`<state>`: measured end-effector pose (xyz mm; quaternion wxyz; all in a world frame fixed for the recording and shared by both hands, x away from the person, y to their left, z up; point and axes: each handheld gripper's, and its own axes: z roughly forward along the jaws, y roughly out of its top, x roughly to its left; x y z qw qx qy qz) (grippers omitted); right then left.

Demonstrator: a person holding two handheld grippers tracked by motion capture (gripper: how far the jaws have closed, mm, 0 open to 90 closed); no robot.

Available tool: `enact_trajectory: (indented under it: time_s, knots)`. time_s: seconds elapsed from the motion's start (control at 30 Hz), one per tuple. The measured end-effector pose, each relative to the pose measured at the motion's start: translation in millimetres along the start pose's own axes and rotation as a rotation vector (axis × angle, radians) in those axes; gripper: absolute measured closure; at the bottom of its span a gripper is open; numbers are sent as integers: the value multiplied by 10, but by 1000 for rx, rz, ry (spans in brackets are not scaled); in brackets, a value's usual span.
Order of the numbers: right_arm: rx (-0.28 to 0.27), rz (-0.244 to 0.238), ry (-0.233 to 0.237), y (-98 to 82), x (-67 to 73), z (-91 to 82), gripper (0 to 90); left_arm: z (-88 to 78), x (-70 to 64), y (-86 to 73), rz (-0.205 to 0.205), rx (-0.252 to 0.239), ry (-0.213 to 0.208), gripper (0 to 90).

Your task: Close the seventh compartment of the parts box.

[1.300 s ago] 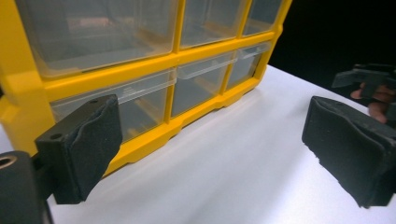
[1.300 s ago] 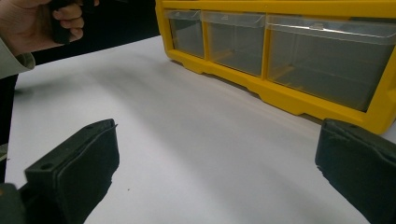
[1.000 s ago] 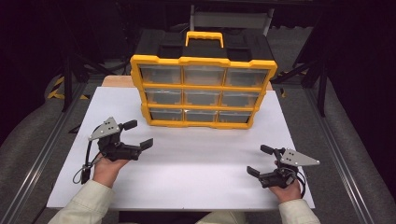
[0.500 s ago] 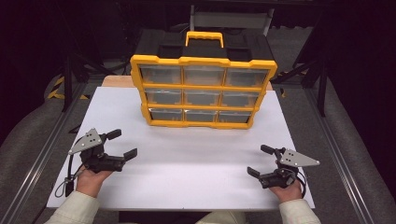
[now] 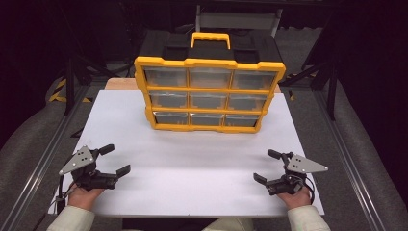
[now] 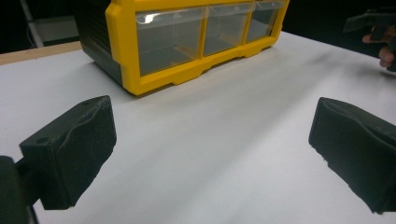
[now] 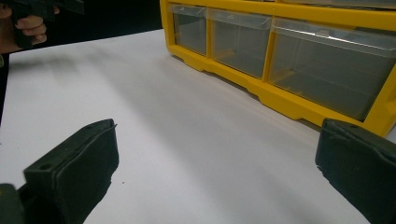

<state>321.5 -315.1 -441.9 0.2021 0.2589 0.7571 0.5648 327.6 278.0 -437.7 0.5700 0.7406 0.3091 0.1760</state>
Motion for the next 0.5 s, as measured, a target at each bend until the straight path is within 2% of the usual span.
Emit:
enact_trajectory:
  time_s: [0.1,0.27,0.37,0.5]
  knots:
    - [-2,0,1,-2,2,-3,3,-45,58,-41,-50,-20,-6,10]
    - [-3,7,6,-11,-5,6,3,-81,75,-78,-48,-36,20,9]
    - [-3,13,6,-12,-7,2,3,-86,88,-92,-73,-54,11,9]
    - [1,13,8,-11,-7,8,3,-89,99,-105,-81,-55,11,9]
